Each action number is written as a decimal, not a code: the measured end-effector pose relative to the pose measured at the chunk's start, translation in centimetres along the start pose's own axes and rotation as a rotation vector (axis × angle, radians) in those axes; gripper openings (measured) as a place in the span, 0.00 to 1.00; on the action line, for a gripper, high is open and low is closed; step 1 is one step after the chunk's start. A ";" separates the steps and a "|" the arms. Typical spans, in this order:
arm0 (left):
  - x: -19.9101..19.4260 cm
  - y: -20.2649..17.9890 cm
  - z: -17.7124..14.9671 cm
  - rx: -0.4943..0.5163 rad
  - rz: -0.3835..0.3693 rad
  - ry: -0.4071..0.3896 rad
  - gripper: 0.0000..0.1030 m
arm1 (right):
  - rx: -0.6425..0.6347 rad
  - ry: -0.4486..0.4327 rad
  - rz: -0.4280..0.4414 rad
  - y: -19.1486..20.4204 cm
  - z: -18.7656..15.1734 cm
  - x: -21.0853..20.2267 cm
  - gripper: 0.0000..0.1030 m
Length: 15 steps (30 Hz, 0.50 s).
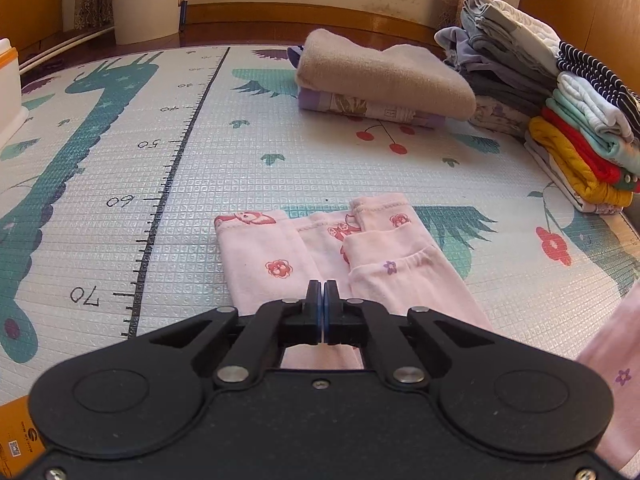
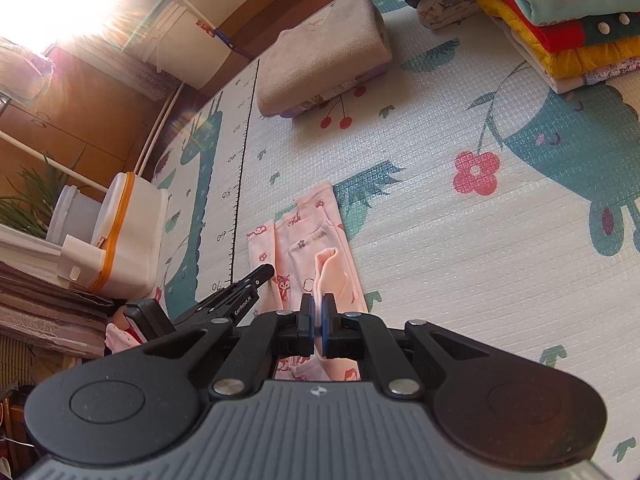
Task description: Fold clothes
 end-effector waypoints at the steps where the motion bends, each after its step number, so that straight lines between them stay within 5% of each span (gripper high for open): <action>1: 0.5 0.1 -0.5 0.019 0.023 0.014 0.00 | 0.001 -0.001 0.001 0.0 0.0 -0.1 0.05; 10: -3.6 4.3 0.4 -0.129 -0.093 -0.078 0.08 | 0.012 -0.014 0.006 -0.4 0.4 -1.2 0.05; 15: -1.0 4.6 -0.2 -0.064 -0.114 -0.038 0.08 | 0.012 -0.004 0.000 -0.4 0.0 -0.9 0.05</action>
Point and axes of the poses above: each gripper's, at about its wrist camera, not at the fingertips, and x roughly the way its jaws point, y to its left, z to its top, the point moved 10 cm from there along x, roughly the way its jaws point, and after that the axes turned 5 degrees about z, right-handed, at the moved point
